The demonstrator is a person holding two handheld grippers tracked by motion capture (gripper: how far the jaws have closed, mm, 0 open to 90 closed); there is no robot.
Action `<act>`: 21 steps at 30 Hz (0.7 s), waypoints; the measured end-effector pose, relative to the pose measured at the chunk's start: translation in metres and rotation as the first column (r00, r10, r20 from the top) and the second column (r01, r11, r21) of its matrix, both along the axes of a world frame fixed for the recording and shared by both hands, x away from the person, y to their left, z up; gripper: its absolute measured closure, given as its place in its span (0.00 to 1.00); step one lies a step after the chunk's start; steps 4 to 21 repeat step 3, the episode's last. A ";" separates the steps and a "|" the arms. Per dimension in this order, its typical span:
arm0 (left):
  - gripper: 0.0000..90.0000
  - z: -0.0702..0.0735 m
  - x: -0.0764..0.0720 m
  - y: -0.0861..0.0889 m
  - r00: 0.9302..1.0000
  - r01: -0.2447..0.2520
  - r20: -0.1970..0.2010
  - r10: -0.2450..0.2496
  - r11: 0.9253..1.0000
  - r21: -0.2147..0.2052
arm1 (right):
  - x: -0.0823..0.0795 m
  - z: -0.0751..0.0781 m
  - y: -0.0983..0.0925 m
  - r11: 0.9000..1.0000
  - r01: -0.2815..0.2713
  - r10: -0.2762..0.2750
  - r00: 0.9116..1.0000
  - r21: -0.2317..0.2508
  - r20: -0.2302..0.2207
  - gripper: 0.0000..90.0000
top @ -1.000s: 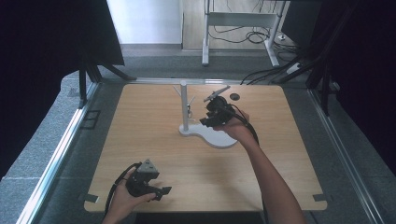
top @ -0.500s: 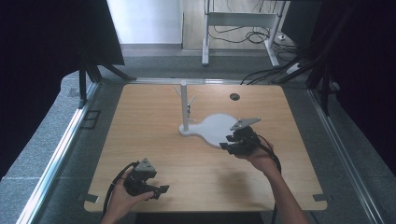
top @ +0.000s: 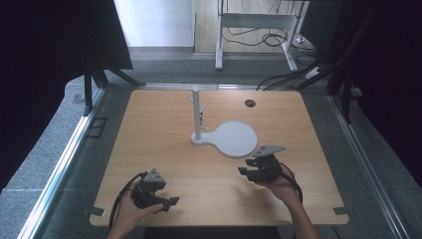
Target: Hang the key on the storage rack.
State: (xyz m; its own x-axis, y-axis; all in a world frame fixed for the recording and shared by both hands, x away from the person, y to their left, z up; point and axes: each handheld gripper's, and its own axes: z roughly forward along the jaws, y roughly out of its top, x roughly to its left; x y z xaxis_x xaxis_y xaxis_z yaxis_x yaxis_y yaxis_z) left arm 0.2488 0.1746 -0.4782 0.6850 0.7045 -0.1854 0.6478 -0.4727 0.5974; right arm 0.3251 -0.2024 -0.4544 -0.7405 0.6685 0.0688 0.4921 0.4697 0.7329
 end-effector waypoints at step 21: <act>0.26 0.001 0.000 0.000 1.000 0.003 0.005 -0.003 1.000 -0.002 | -0.002 -0.001 -0.006 1.000 0.026 -0.026 1.000 0.017 0.008 0.56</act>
